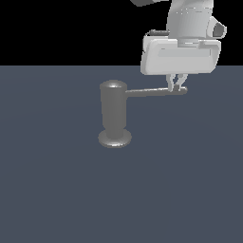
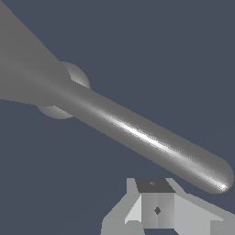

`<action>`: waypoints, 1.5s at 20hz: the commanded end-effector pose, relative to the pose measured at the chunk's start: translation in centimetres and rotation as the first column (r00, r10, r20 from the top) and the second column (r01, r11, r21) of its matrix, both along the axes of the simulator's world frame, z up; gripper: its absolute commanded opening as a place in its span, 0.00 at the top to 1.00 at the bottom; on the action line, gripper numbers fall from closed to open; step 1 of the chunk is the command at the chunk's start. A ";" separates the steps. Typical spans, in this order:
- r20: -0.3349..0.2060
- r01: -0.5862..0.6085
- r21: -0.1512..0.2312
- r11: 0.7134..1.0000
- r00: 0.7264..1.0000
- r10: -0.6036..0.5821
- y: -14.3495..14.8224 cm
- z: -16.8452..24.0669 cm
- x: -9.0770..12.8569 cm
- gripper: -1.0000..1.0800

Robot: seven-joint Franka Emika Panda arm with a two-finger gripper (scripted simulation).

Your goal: Turn on the faucet by rotating a designated handle.

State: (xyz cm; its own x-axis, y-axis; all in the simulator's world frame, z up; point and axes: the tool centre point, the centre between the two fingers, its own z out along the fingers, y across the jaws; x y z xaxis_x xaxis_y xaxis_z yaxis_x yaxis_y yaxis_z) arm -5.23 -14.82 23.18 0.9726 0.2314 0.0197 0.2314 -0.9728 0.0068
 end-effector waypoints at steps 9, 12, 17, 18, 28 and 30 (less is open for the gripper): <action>-0.012 -0.004 0.001 1.000 1.000 0.004 -1.1 -0.7 3.0 1.00; -0.013 -0.001 0.001 1.000 1.000 0.001 -1.6 -0.8 3.8 1.00; -0.015 0.002 0.001 1.000 1.000 -0.002 -2.3 -0.9 5.1 1.00; -0.016 0.003 0.001 1.000 1.000 -0.003 -2.5 -0.9 5.3 1.00; -0.020 0.010 0.002 1.000 1.000 -0.009 -3.9 -1.1 7.8 1.00; -0.004 -0.024 0.010 1.000 1.000 0.025 -1.6 -0.1 8.3 1.00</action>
State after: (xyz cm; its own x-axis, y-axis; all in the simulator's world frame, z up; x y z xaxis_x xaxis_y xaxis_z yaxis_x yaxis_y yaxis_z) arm 3.12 -16.38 23.19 0.9664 0.2562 0.0191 0.2563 -0.9666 -0.0039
